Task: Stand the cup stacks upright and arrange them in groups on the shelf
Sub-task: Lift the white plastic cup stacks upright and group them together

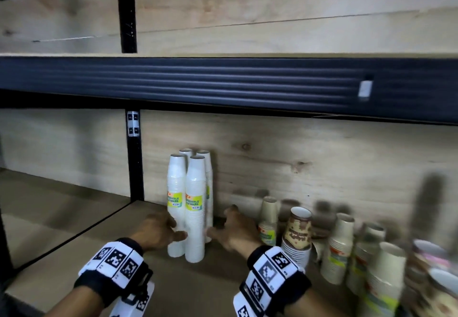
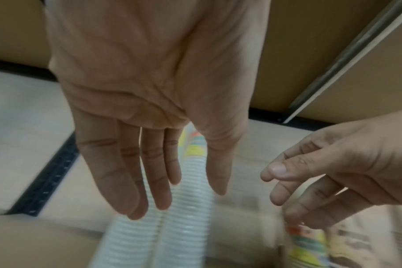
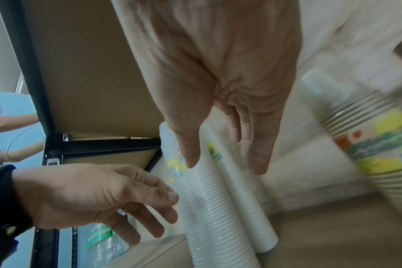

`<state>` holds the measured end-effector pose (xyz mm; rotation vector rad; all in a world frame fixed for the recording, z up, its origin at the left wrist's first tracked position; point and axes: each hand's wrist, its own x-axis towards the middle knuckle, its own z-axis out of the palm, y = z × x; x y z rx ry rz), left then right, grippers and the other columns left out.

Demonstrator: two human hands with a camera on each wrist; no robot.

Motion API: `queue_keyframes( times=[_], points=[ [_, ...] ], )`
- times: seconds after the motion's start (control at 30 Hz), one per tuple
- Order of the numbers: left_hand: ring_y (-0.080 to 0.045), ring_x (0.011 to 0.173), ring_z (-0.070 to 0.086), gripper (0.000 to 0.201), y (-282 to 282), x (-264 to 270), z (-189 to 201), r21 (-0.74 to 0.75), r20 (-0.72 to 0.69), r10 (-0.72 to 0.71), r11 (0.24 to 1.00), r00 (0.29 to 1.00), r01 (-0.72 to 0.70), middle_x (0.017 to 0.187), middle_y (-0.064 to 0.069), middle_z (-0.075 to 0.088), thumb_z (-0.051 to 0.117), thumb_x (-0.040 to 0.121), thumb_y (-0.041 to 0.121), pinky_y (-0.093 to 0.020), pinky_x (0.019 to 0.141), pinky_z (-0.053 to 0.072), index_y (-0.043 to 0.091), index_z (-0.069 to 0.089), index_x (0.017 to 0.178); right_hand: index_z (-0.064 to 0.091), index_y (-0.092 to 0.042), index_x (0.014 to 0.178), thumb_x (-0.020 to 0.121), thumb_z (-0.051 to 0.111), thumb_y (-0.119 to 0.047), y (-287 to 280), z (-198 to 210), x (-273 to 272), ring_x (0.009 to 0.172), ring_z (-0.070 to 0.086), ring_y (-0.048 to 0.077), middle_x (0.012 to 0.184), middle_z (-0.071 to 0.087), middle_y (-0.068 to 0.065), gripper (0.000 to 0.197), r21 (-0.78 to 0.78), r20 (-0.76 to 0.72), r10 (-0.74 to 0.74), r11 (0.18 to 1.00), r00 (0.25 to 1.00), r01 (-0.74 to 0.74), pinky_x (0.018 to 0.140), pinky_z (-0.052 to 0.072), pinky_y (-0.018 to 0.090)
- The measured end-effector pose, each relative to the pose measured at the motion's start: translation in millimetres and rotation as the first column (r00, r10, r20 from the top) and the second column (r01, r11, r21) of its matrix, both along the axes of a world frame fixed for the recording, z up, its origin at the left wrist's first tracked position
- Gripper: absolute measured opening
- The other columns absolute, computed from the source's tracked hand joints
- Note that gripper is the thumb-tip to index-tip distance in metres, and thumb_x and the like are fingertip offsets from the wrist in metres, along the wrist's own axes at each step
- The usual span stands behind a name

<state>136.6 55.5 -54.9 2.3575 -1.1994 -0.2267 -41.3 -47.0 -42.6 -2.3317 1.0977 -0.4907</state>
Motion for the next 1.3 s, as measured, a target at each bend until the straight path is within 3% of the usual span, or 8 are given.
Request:
queue_keyframes(
  times=[0.2,0.33,0.47,0.67,0.8,1.03,1.23,1.3],
  points=[
    [-0.021,0.108,0.063,0.032,-28,-82,15,-0.026,-0.056,-0.166,0.986,0.984,0.165,0.094,0.004,0.062,0.075,0.076,0.049,-0.025,0.073,0.047,0.029,0.060,0.096,0.048,-0.015,0.127,0.082,0.066,-0.054,-10,16,-87,0.114,0.059,0.029,0.125,0.061,0.007,0.062,-0.041,-0.018,-0.112,0.993,0.994,0.111,0.087,0.049,0.033],
    [-0.024,0.104,0.064,0.048,-52,-152,35,-0.054,-0.032,-0.380,0.924,0.925,0.378,0.106,-0.004,0.070,0.071,0.065,0.053,-0.027,0.083,0.046,0.020,0.063,0.099,0.062,-0.018,0.111,0.079,0.066,-0.050,-19,28,-153,0.106,0.064,0.028,0.113,0.068,0.006,0.046,-0.105,0.019,-0.205,0.973,0.978,0.206,0.085,0.053,0.033],
    [-0.011,0.097,0.065,0.053,-84,-222,60,-0.066,-0.020,-0.473,0.880,0.881,0.471,0.102,0.008,0.071,0.074,0.055,0.059,-0.028,0.089,0.051,0.028,0.063,0.096,0.061,-0.017,0.118,0.083,0.066,-0.046,-24,50,-230,0.110,0.063,0.026,0.120,0.067,0.006,0.045,-0.115,0.049,-0.315,0.941,0.948,0.319,0.093,0.052,0.033],
    [-0.007,0.085,0.064,0.043,-131,-316,90,-0.210,0.043,-0.579,0.791,0.814,0.574,0.094,0.012,0.069,0.075,0.065,0.062,-0.025,0.078,0.052,0.030,0.061,0.090,0.063,-0.018,0.116,0.081,0.070,-0.049,-35,85,-331,0.109,0.063,0.023,0.115,0.069,0.003,0.048,-0.146,0.122,-0.479,0.857,0.869,0.493,0.092,0.051,0.029],
    [-0.014,0.092,0.067,0.051,-164,-373,109,-0.209,0.037,-0.611,0.769,0.791,0.604,0.099,0.009,0.069,0.072,0.073,0.059,-0.034,0.086,0.056,0.028,0.056,0.109,0.062,-0.020,0.116,0.082,0.071,-0.049,-50,108,-401,0.112,0.061,0.019,0.112,0.065,-0.005,0.046,-0.167,0.187,-0.596,0.764,0.781,0.623,0.090,0.045,0.023],
    [-0.019,0.116,0.056,0.087,-210,-434,123,-0.028,0.166,-0.631,0.765,0.758,0.643,0.133,0.000,0.056,0.064,0.072,0.070,-0.037,0.100,0.047,0.019,0.040,0.138,0.041,-0.006,0.133,0.075,0.071,-0.059,-110,102,-501,0.126,0.043,0.038,0.133,0.049,0.018,0.084,-0.190,0.204,-0.809,0.519,0.551,0.833,0.099,0.038,0.044],
    [-0.021,0.108,0.061,0.097,-241,-455,118,0.005,0.081,-0.646,0.762,0.759,0.647,0.134,-0.004,0.053,0.075,0.068,0.060,-0.038,0.091,0.054,0.015,0.032,0.142,0.049,-0.009,0.111,0.050,0.079,-0.065,-156,88,-540,0.110,0.055,0.034,0.107,0.060,0.013,0.089,-0.008,0.060,-0.818,0.573,0.572,0.820,0.090,0.046,0.044],
    [-0.022,0.100,0.065,0.085,-246,-460,118,0.002,0.094,-0.661,0.748,0.744,0.664,0.123,-0.002,0.057,0.074,0.074,0.053,-0.038,0.087,0.056,0.014,0.035,0.139,0.053,-0.011,0.103,0.055,0.081,-0.060,-167,86,-545,0.098,0.058,0.029,0.099,0.060,0.009,0.074,0.013,0.037,-0.789,0.614,0.613,0.789,0.084,0.046,0.039]
  ],
)
